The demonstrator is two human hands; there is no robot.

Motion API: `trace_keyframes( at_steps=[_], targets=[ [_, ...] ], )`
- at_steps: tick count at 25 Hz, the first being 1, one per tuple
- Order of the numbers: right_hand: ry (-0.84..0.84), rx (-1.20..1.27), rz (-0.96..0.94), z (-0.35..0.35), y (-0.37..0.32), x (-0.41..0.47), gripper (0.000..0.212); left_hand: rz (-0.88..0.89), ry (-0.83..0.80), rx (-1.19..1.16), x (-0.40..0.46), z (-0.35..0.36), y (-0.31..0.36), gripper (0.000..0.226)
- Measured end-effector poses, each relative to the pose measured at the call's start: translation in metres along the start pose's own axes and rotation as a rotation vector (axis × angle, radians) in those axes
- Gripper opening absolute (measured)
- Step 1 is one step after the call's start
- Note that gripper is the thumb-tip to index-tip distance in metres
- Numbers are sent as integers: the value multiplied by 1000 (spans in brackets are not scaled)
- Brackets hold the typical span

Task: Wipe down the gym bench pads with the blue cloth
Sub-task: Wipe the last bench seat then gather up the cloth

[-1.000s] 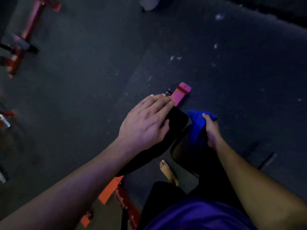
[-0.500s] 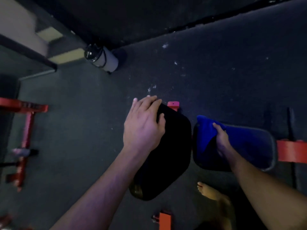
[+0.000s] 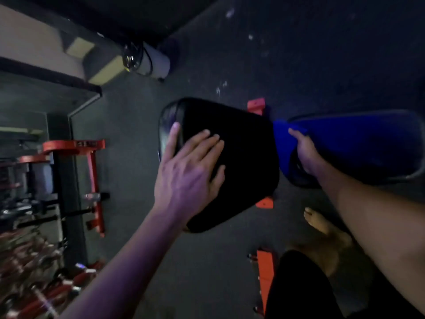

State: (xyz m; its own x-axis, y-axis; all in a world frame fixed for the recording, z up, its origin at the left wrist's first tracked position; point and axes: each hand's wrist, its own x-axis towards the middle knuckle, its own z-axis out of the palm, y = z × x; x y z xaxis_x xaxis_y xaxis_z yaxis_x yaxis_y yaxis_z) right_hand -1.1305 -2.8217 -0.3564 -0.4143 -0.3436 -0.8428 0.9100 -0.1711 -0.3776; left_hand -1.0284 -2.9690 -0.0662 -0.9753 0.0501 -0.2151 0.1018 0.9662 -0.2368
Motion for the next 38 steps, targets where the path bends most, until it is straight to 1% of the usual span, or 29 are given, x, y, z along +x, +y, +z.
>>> trace_keyframes(
  at_steps=[3, 5, 7, 9, 10, 12, 15, 18, 20, 22, 23, 24, 26, 28, 29, 32, 34, 36, 38],
  targets=[
    [-51, 75, 62, 14, 12, 27, 31, 44, -17, 37, 4, 2, 1, 29],
    [-50, 75, 98, 17, 19, 52, 39, 66, -10, 40, 2, 1, 2, 28],
    [-35, -28, 75, 19, 28, 75, 53, 73, -13, 45, 3, 3, 4, 27],
    [15, -229, -15, 27, 36, 86, 66, 78, -26, 82, 6, 4, 4, 26],
    [51, -303, -50, 31, 38, 85, 70, 80, -34, 90, 7, 4, 3, 27],
    [87, -356, -104, 32, 45, 75, 67, 85, -36, 94, 4, 5, 3, 28],
    [132, -415, -169, 14, 77, 55, 53, 80, -21, 87, 4, 5, 2, 28],
    [146, -378, -183, -2, 107, 39, 43, 76, -37, 97, 4, 5, 3, 29],
    [190, -319, -128, -6, 120, 27, 37, 80, -57, 111, 4, 4, 4, 30],
    [210, -220, 0, -6, 138, 8, 30, 79, -68, 111, 4, 2, 5, 30],
    [224, -172, 56, -3, 143, -3, 29, 78, -65, 111, 5, 2, 4, 30],
    [257, -120, 94, 0, 146, -9, 33, 78, -65, 107, 5, 2, 3, 30],
    [314, -128, -3, 7, 134, 5, 42, 73, -59, 105, 4, 2, 4, 30],
    [276, -210, -131, 16, 99, 39, 42, 79, -64, 105, 4, 3, 4, 31],
    [249, -232, -163, 24, 75, 57, 43, 80, -73, 109, 4, 3, 3, 31],
    [119, -297, -155, 39, 20, 87, 42, 77, -84, 114, 4, 2, 3, 32],
    [75, -300, -118, 39, 21, 80, 41, 67, -87, 115, 4, 2, 4, 32],
    [92, -308, -86, 24, 46, 62, 43, 62, -83, 111, 5, 1, 4, 32],
    [117, -285, -30, 5, 84, 39, 40, 59, -88, 116, 4, 1, 5, 32]
  ],
)
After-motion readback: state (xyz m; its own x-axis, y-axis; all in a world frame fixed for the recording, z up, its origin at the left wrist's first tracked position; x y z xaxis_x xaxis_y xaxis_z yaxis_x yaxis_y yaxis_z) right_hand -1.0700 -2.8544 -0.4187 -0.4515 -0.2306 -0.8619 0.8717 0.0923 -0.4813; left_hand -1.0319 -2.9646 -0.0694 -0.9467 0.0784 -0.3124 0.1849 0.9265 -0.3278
